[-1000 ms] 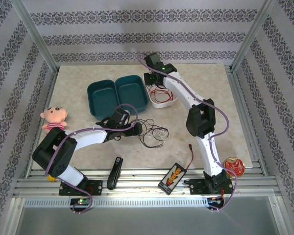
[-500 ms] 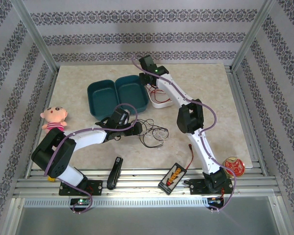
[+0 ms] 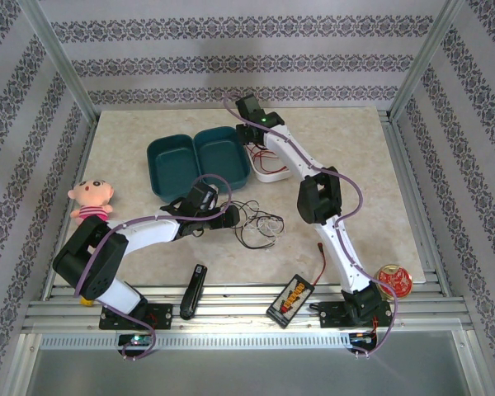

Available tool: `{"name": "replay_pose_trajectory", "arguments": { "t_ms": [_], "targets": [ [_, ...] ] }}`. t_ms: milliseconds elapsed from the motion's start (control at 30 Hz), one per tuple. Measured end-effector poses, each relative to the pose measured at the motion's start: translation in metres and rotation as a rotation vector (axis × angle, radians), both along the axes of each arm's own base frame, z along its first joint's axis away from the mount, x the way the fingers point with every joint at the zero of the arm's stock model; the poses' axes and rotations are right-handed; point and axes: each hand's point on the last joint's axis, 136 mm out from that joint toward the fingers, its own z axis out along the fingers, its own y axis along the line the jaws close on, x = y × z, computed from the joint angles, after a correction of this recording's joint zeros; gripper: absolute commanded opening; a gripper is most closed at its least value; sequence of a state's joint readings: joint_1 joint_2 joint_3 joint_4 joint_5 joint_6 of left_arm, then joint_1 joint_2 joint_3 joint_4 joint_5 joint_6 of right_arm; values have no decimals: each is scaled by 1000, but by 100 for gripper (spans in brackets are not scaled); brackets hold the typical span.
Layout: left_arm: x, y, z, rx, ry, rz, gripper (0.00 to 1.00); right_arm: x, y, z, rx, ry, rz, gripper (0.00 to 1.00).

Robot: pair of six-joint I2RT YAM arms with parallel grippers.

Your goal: Untangle the cables

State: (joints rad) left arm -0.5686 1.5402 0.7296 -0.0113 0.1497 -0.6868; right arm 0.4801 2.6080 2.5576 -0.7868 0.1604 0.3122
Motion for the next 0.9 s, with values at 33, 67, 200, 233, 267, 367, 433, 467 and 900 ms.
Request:
{"name": "replay_pose_trajectory", "arguments": {
  "t_ms": [33, 67, 200, 233, 267, 367, 433, 467, 900],
  "targets": [
    [0, 0, 0, 0, 0, 0, 99, 0, 0, -2, -1, 5, 1, 33],
    [0, 0, 0, 0, 0, 0, 99, 0, -2, -5, -2, 11, -1, 33],
    [0, 0, 0, 0, 0, 0, 99, 0, -5, -9, -5, 22, -7, 32],
    [0, 0, 0, 0, 0, 0, 99, 0, -5, -10, -5, 22, -8, 32],
    [0, 0, 0, 0, 1, 0, 99, 1, -6, -10, -5, 23, -9, 32],
    [0, 0, -1, 0, 2, 0, 99, 1, -7, -10, -2, 25, -10, 32],
    [0, 0, -1, 1, 3, 0, 99, 1, -6, -10, 3, 27, -8, 32],
    [0, 0, -1, 1, 3, 0, 99, 0, -5, -10, 8, 29, -6, 32],
    [0, -1, -1, -2, 4, -2, 99, -4, 5, -5, 20, 24, 11, 39]
  ]
}}
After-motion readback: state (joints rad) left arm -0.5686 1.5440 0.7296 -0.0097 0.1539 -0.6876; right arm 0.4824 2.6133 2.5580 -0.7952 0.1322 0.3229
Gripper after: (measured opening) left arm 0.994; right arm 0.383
